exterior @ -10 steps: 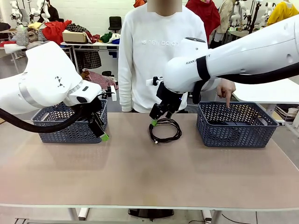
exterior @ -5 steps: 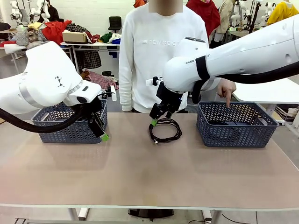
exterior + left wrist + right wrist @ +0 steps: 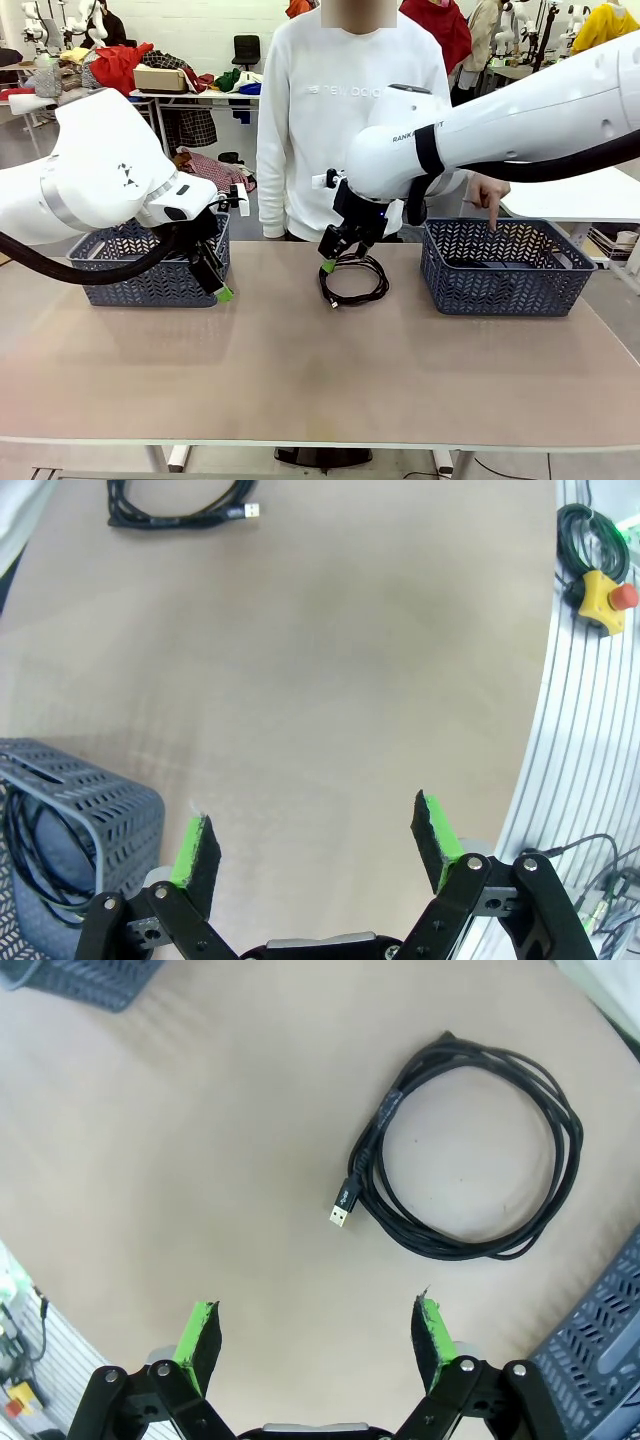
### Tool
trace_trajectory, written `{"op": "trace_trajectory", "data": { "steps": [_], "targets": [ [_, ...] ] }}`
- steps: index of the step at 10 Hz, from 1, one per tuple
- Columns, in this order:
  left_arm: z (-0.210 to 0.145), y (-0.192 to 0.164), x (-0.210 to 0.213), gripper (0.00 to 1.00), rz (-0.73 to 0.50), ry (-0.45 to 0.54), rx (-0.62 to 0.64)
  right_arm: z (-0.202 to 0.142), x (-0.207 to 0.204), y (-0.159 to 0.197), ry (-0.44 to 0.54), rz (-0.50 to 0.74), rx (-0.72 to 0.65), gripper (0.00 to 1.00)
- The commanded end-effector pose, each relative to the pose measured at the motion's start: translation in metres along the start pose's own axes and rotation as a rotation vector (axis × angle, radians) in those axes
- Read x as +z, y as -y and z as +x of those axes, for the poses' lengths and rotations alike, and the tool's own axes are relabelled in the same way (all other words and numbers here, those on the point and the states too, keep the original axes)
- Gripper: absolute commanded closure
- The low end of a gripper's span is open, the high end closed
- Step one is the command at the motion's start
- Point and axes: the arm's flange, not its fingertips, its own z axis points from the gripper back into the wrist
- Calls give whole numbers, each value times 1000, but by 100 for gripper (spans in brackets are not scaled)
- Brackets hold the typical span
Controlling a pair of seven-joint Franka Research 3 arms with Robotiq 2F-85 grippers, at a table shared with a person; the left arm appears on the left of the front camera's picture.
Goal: Organize the cables according to human instructions.
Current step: Pick up a bundle of cables and place it in the basket indicated by the human.
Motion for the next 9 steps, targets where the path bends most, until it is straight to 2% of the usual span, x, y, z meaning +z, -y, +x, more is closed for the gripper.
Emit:
{"op": "trace_trajectory", "data": {
  "steps": [1,3,9],
  "targets": [
    [-1,-2,2,0,-6,-5,1,24,-12,-10,-35,-45,-113,0],
    [-1,-2,2,0,-6,-5,1,40,-31,-15,-30,-51,-169,0],
    [-1,-2,2,0,-6,-5,1,65,-84,-12,28,-218,-349,0]
  ]
}}
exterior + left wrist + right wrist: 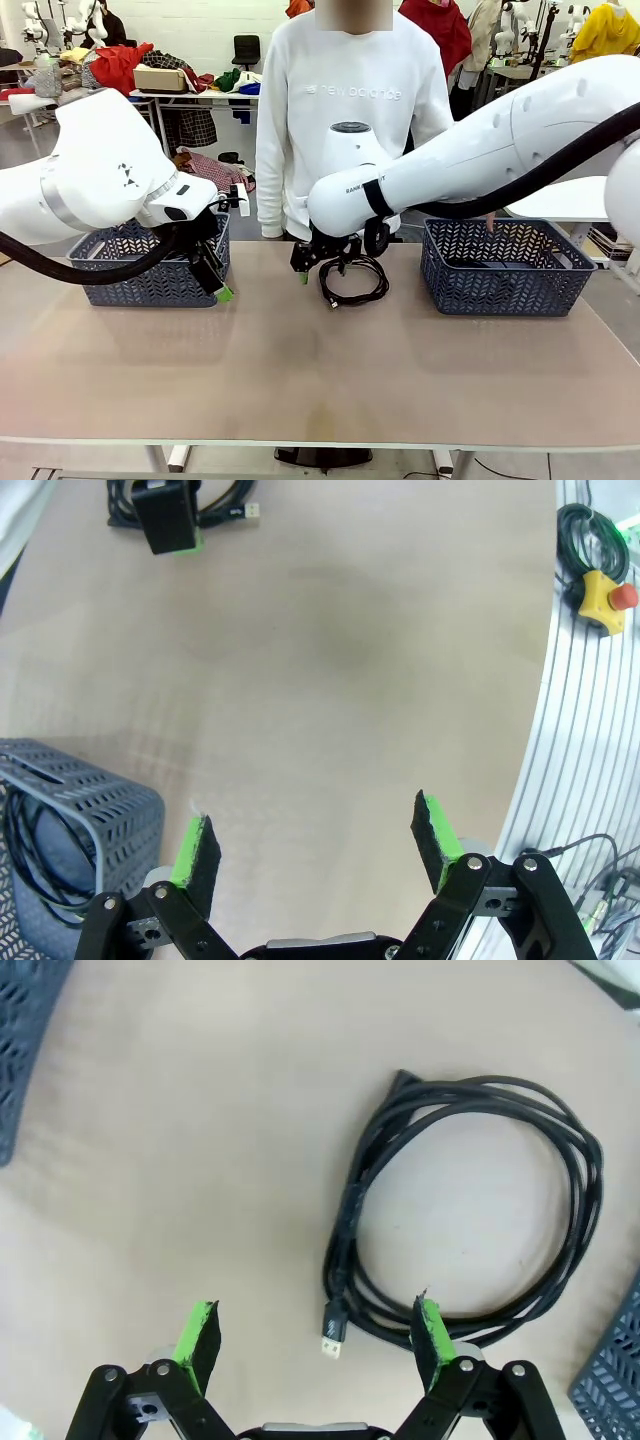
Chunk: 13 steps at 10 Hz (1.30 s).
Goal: Organize the cables according to human instructions.
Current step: Pick up a bundle of cables and place it in the basket indicated by the human.
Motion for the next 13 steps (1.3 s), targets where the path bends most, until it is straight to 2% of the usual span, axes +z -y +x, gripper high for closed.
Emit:
{"op": "trace_trajectory", "data": {
  "steps": [1,3,5,13],
  "targets": [
    [-1,-2,2,0,-6,-4,1,10,-8,-6,18,-86,-88,0],
    [-1,-2,2,0,-6,-4,1,15,-16,-5,19,-85,-137,0],
    [-1,-2,2,0,-6,-4,1,20,-25,-4,-29,-56,-165,0],
    [-1,-2,2,0,-6,-4,1,32,-41,-1,-58,-63,-189,0]
  ]
}}
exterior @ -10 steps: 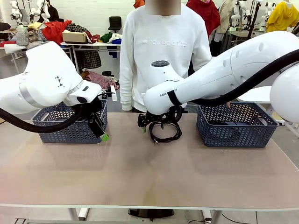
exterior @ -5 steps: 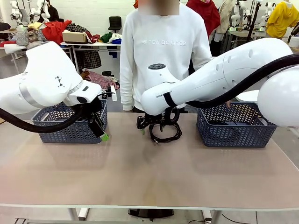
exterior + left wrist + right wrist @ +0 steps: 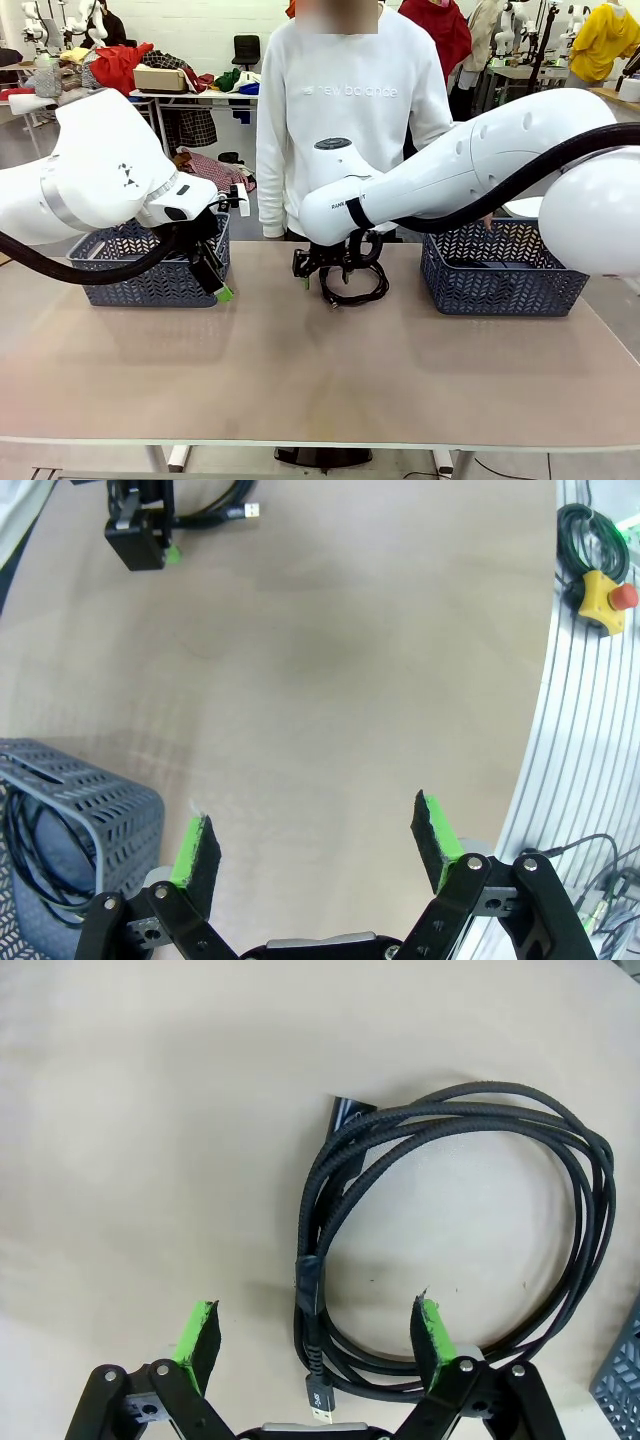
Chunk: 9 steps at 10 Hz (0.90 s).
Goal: Organize the cables according to human instructions.
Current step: Pick up a bundle of cables and place it in the basket indicated by the human.
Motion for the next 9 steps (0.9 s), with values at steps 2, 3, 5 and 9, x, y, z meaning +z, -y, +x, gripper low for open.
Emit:
{"op": "trace_trajectory", "data": {
  "steps": [2,3,5,9],
  "targets": [
    [-1,-2,2,0,-5,-4,1,7,1,-7,8,38,-33,0],
    [-1,-2,2,0,-5,-4,1,7,-1,-6,0,55,-34,0],
    [-1,-2,2,0,-5,-4,1,8,-4,-6,-9,70,-34,0],
    [-1,-2,2,0,-5,-4,1,9,-3,-4,-3,78,-42,18]
  ]
}}
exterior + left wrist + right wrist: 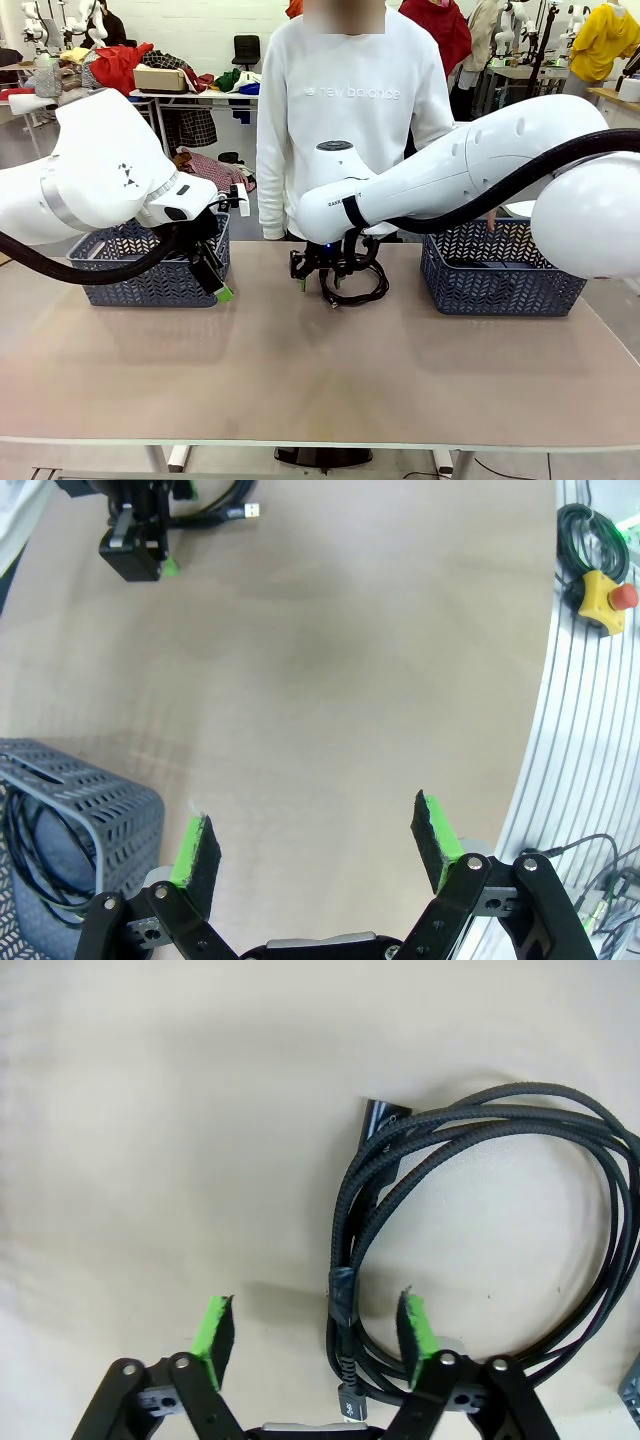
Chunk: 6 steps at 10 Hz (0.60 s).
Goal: Organize the cables according to human instructions.
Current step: Pick up a bundle of cables and place it in the basket indicated by the human.
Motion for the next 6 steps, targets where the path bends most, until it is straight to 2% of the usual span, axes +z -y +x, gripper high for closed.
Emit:
{"op": "trace_trajectory", "data": {
  "steps": [1,6],
  "targets": [
    [-1,-2,2,0,-5,-4,1,6,4,1,19,20,-6,29],
    [-1,-2,2,0,-5,-4,1,5,4,5,29,13,-13,74]
  ]
}}
